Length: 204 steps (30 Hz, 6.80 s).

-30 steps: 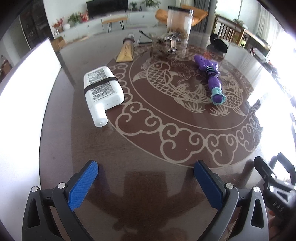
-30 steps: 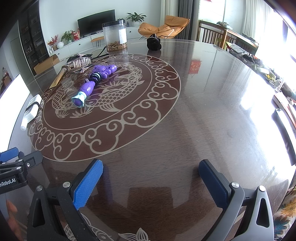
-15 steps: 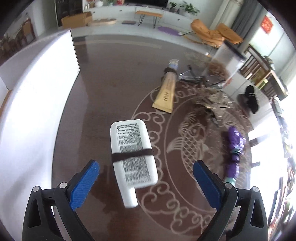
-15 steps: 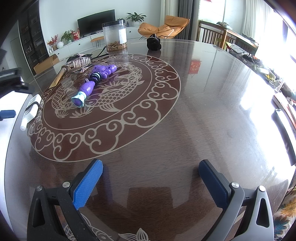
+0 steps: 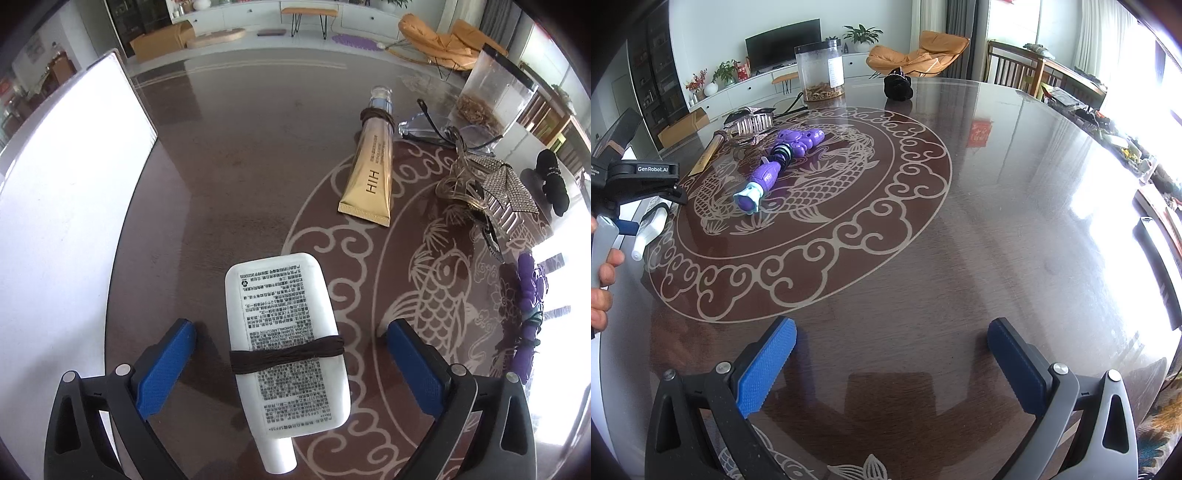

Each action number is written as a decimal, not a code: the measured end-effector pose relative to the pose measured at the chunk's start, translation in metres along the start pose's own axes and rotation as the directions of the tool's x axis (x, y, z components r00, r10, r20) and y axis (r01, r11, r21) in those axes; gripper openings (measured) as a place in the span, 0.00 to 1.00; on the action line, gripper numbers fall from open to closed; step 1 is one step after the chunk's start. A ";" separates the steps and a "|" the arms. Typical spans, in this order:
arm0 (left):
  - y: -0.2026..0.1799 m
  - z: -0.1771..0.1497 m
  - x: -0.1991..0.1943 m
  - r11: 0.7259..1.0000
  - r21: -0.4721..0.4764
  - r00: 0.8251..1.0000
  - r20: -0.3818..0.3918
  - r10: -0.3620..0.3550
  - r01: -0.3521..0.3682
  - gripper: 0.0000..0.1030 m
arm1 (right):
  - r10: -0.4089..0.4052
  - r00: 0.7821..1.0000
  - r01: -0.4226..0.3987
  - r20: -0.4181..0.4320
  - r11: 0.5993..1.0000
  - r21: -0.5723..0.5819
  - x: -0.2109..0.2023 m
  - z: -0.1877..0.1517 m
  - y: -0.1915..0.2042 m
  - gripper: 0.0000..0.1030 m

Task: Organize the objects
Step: 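Grasp the white bottle with the black band with the left tool, then grasp the purple butterfly toy with the right tool while the left tool holds the bottle, then carry the bottle and purple toy into the cardboard box, open both tools, then move both open tools back over the table, then grasp the gold HIH tube with the left tool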

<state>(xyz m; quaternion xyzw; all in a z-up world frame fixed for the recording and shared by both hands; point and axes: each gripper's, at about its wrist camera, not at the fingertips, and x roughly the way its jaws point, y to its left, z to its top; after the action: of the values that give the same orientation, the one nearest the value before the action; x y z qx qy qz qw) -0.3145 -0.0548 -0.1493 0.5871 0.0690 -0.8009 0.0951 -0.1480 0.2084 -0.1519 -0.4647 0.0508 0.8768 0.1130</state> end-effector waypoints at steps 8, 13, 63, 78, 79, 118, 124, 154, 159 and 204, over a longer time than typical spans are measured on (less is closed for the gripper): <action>0.004 -0.037 -0.025 0.996 0.051 0.992 0.105 -0.075 0.069 0.52 | 0.000 1.000 0.000 0.000 1.000 0.000 0.000 0.000 0.000 1.00; 0.008 -0.098 -0.048 0.989 0.080 0.982 0.130 -0.137 0.127 0.52 | 0.009 1.000 -0.009 -0.006 1.000 0.003 -0.001 0.001 -0.001 1.00; 0.070 -0.163 -0.205 0.941 0.250 0.872 0.379 -0.311 0.227 0.52 | 0.537 0.834 -0.550 -0.127 0.825 -0.131 -0.121 0.070 0.101 0.19; 0.250 -0.154 -0.203 1.000 -0.005 0.922 0.388 -0.010 0.013 0.52 | 0.709 0.673 -0.733 -0.210 0.603 -0.315 -0.206 0.055 0.283 0.19; 0.259 -0.156 -0.199 1.000 -0.022 0.925 0.379 0.007 0.001 0.52 | 0.711 0.667 -0.739 -0.222 0.594 -0.316 -0.206 0.052 0.292 0.19; -0.021 -0.193 -0.131 0.899 0.409 0.918 0.278 -0.285 0.155 1.00 | 0.031 0.988 -0.018 0.150 0.996 -0.089 -0.042 -0.002 0.021 0.91; -0.027 -0.167 -0.075 0.941 0.313 0.950 0.232 -0.209 0.131 1.00 | 0.022 0.994 -0.019 0.109 0.999 -0.029 -0.032 0.005 0.007 0.91; -0.024 -0.129 -0.037 0.971 0.228 0.965 0.234 -0.119 0.064 1.00 | 0.029 1.000 -0.029 -0.004 0.999 -0.037 -0.005 -0.003 0.015 0.98; -0.024 -0.128 -0.036 0.973 0.224 0.960 0.253 -0.120 0.062 1.00 | 0.031 1.000 -0.031 -0.005 0.999 -0.039 -0.003 -0.003 0.016 1.00; -0.038 0.043 0.000 0.984 0.179 0.951 0.307 -0.037 -0.020 0.25 | 0.042 0.999 -0.042 -0.005 0.998 -0.051 -0.001 0.000 0.020 1.00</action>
<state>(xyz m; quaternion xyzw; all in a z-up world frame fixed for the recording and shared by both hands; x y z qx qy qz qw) -0.3630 -0.0273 -0.1368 0.4606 -0.0167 -0.8862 0.0480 -0.1520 0.1891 -0.1513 -0.4680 0.0381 0.8790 0.0825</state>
